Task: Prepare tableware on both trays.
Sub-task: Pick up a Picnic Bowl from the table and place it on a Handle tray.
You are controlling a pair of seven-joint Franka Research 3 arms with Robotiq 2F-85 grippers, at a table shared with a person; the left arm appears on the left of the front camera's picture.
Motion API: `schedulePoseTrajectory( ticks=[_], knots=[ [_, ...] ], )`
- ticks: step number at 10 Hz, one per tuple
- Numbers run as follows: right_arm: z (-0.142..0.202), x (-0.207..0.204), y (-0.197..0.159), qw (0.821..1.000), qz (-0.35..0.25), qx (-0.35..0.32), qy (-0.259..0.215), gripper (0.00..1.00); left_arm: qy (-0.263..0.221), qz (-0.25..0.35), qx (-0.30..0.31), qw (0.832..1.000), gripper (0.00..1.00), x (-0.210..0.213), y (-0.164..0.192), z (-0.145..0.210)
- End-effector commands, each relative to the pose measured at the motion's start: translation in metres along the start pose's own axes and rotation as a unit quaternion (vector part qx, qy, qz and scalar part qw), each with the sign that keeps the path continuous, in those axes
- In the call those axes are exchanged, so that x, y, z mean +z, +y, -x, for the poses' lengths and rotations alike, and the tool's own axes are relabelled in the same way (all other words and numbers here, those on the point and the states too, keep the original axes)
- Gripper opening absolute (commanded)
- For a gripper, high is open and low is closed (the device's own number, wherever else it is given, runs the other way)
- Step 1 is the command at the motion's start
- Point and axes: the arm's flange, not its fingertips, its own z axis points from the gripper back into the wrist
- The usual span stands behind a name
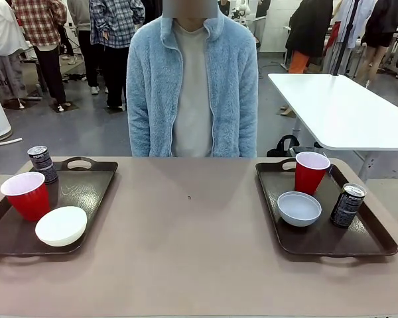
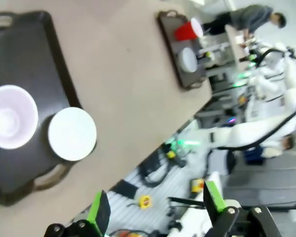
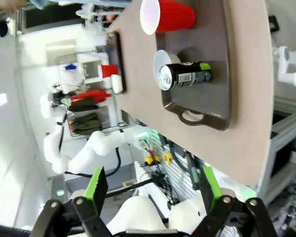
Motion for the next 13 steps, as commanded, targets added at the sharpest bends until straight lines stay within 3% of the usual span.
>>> schedulePoseTrajectory(
  ticks=[1,4,6,8,12,13],
  knots=[
    [-0.01,-0.006,-0.013,0.998,-0.048,0.04,0.006,0.98,-0.028,0.035,0.085,0.995,1.0,0.001,0.04,-0.003],
    [-0.012,-0.017,-0.014,0.995,-0.068,0.073,0.012,0.98,-0.093,0.049,0.164,0.981,1.0,0.005,0.099,0.02],
    [-0.011,-0.017,-0.013,0.995,-0.065,0.076,0.012,0.98,-0.13,0.067,0.159,0.976,1.0,0.016,0.118,0.032],
    [-0.016,-0.017,-0.015,0.995,-0.073,0.068,0.015,0.98,-0.137,0.073,0.129,0.98,1.0,0.028,0.123,0.042],
    [-0.031,-0.022,-0.013,0.997,-0.054,0.047,0.038,0.98,-0.063,0.07,0.091,0.991,1.0,0.033,0.119,0.034],
    [-0.019,-0.022,-0.016,0.996,-0.061,0.062,0.022,0.98,-0.039,0.065,0.058,0.995,1.0,0.034,0.114,0.033]
  ],
)
